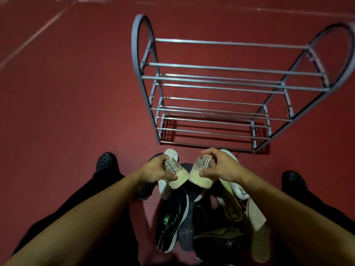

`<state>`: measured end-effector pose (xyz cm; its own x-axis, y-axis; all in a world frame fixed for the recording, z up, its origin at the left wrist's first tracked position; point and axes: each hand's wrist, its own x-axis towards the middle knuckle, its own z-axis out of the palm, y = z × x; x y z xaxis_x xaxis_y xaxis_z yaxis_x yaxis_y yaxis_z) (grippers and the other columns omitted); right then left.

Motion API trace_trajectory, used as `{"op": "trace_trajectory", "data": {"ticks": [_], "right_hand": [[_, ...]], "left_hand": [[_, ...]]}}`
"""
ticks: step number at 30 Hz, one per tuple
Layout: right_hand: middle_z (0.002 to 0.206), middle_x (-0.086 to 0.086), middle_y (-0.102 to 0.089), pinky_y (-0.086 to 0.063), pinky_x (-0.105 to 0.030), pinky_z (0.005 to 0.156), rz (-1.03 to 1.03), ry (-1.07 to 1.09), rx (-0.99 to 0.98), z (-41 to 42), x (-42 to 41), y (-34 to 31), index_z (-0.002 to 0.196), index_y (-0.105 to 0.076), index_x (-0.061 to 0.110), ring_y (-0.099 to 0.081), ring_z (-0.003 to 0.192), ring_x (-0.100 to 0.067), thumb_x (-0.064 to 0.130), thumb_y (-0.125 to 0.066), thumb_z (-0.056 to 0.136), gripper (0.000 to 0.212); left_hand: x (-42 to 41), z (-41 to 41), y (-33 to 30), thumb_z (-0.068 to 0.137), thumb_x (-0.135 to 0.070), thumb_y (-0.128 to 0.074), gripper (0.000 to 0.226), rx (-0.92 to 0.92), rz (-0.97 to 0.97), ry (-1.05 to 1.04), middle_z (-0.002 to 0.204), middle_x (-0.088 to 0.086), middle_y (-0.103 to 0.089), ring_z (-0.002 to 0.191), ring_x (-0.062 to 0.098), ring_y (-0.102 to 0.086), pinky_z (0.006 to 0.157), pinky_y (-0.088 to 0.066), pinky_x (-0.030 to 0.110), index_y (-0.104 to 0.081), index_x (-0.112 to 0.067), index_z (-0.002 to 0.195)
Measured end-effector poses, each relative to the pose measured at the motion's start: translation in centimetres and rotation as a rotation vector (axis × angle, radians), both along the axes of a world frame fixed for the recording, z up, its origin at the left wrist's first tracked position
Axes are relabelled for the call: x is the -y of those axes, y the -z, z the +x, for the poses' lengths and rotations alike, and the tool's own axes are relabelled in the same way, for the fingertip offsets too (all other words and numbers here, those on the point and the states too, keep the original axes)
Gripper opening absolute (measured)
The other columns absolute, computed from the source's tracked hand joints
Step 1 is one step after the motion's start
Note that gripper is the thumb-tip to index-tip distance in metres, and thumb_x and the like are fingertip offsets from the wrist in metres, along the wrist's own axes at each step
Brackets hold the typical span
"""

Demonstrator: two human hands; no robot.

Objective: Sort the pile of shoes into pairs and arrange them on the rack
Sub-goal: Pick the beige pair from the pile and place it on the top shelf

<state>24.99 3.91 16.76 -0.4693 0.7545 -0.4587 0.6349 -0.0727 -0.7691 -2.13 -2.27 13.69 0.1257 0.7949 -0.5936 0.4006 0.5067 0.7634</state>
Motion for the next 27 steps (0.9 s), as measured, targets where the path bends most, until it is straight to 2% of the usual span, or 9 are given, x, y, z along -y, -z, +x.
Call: {"op": "trace_trajectory", "data": {"ticks": [4, 6, 8, 10, 13, 16, 20, 25, 27], "right_hand": [[0.113, 0.005, -0.064, -0.055, -0.019, 0.076, 0.098, -0.049, 0.011, 0.4, 0.8, -5.8, 0.129, -0.051, 0.031, -0.065, 0.093, -0.004, 0.031, -0.090, 0.065, 0.075], [0.117, 0.005, -0.062, -0.050, -0.011, 0.073, 0.156, -0.083, 0.018, 0.6, 1.4, -8.8, 0.130, -0.050, 0.032, -0.063, 0.096, -0.004, 0.030, -0.089, 0.066, 0.075], [0.124, 0.002, -0.061, -0.052, -0.018, 0.084, 0.217, -0.116, 0.035, 0.9, 1.9, -11.7, 0.132, -0.050, 0.033, -0.061, 0.105, -0.012, 0.031, -0.089, 0.067, 0.076], [0.131, 0.005, -0.056, -0.049, -0.026, 0.091, 0.271, -0.148, 0.055, 1.2, 2.5, -14.5, 0.136, -0.047, 0.033, -0.058, 0.114, -0.015, 0.032, -0.088, 0.069, 0.079], [0.135, 0.013, -0.050, -0.041, -0.015, 0.089, 0.317, -0.187, 0.054, 1.6, 3.5, -18.4, 0.141, -0.043, 0.030, -0.051, 0.120, -0.008, 0.031, -0.089, 0.068, 0.086], [0.136, 0.014, -0.048, -0.039, -0.018, 0.099, 0.391, -0.227, 0.076, 1.7, 4.3, -21.9, 0.141, -0.043, 0.029, -0.047, 0.123, -0.005, 0.030, -0.090, 0.066, 0.088], [0.125, 0.018, -0.052, -0.041, -0.013, 0.087, 0.542, -0.211, 0.083, 1.7, 4.7, -25.8, 0.131, -0.050, 0.033, -0.053, 0.111, -0.004, 0.034, -0.091, 0.062, 0.080], [0.110, 0.016, -0.052, -0.042, -0.016, 0.076, 0.773, -0.208, 0.056, 1.5, 4.2, -29.3, 0.117, -0.057, 0.032, -0.052, 0.094, -0.003, 0.036, -0.091, 0.061, 0.066], [0.108, 0.014, -0.052, -0.042, -0.017, 0.075, 0.853, -0.206, 0.060, 1.4, 3.7, -30.0, 0.114, -0.059, 0.030, -0.052, 0.092, -0.002, 0.035, -0.091, 0.062, 0.061]], "left_hand": [[0.1, 0.9, -6.7, 0.071, -0.007, -0.090, 0.047, -0.083, 0.110, 0.160, 0.080, -0.009, -0.070, 0.064, -0.006, -0.065, 0.057, -0.049, 0.011, -0.063, -0.004, 0.108], [0.3, 1.4, -10.0, 0.070, -0.012, -0.091, 0.051, -0.137, 0.173, 0.219, 0.091, 0.004, -0.073, 0.072, 0.005, -0.069, 0.062, -0.056, 0.025, -0.061, -0.005, 0.110], [0.6, 1.7, -13.2, 0.068, -0.022, -0.093, 0.055, -0.224, 0.254, 0.269, 0.102, 0.014, -0.072, 0.087, 0.025, -0.071, 0.077, -0.060, 0.045, -0.060, -0.009, 0.110], [1.0, 1.9, -16.1, 0.065, -0.030, -0.094, 0.058, -0.273, 0.317, 0.306, 0.105, 0.012, -0.072, 0.095, 0.031, -0.070, 0.084, -0.058, 0.051, -0.060, -0.014, 0.109], [1.8, 2.4, -20.0, 0.063, -0.036, -0.094, 0.058, -0.309, 0.387, 0.338, 0.102, 0.006, -0.071, 0.093, 0.027, -0.069, 0.083, -0.058, 0.048, -0.058, -0.022, 0.106], [2.5, 2.8, -23.9, 0.062, -0.038, -0.095, 0.057, -0.304, 0.457, 0.350, 0.097, -0.001, -0.071, 0.081, 0.010, -0.067, 0.072, -0.056, 0.031, -0.058, -0.026, 0.104], [3.3, 3.6, -28.8, 0.065, -0.034, -0.094, 0.053, -0.334, 0.549, 0.360, 0.095, -0.004, -0.069, 0.077, 0.006, -0.063, 0.066, -0.050, 0.019, -0.058, -0.024, 0.103], [3.3, 4.0, -33.1, 0.067, -0.029, -0.093, 0.051, -0.461, 0.701, 0.380, 0.101, 0.003, -0.068, 0.089, 0.019, -0.066, 0.074, -0.055, 0.034, -0.059, -0.018, 0.104], [2.8, 3.8, -34.0, 0.068, -0.028, -0.092, 0.047, -0.497, 0.775, 0.377, 0.097, -0.002, -0.062, 0.084, 0.006, -0.062, 0.069, -0.052, 0.026, -0.058, -0.021, 0.100]]}}
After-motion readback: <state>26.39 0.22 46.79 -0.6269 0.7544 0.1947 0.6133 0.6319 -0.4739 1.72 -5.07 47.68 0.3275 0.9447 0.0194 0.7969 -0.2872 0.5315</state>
